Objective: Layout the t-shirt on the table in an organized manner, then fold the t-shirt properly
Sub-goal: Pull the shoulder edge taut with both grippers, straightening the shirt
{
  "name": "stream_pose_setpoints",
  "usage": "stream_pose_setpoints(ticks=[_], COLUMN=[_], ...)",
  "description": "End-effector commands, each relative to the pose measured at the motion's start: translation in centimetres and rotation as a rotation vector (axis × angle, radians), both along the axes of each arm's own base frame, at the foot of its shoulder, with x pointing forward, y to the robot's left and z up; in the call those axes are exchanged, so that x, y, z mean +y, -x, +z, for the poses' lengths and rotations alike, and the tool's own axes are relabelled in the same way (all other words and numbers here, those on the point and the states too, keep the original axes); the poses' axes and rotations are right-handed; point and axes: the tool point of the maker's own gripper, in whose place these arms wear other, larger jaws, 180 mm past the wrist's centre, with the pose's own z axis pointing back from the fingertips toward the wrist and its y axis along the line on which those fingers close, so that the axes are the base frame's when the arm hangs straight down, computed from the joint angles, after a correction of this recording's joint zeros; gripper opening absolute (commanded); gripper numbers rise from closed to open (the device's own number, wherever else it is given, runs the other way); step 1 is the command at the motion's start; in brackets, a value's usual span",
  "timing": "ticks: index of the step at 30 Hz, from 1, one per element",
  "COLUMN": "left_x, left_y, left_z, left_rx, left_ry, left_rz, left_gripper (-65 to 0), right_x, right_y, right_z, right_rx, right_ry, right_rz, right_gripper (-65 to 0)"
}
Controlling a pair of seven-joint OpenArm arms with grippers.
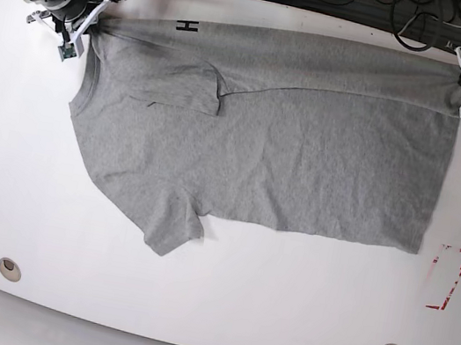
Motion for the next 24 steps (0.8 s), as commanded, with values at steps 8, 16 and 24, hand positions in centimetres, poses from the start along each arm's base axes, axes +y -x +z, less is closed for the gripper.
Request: stream_pose_setpoints(ticks=[8,16,24], left_x=[0.7,0.9,0.8], left_y=[-0.3,0.1,-0.9], left_z=[0.8,0.7,2.2], left_rx=[-0.01,0.012,-0.018], left_ry=[-0.035,-0.045,-0.082], left_rz=[-0.011,-0.007,-0.029], left_gripper=[-61.0,-44.9,-27.2], right_x=[-1.4,-1.7,-1.8], right_y=[1.0,1.1,0.9], right_z=[1.1,1.1,1.3], right_rx=[-0.006,-0.003,-0.007], right_ry=[0.047,0.058,0.065], right_rz=[-0.017,-0.018,-0.014], right_gripper=[-60.7,-59.1,-32.5])
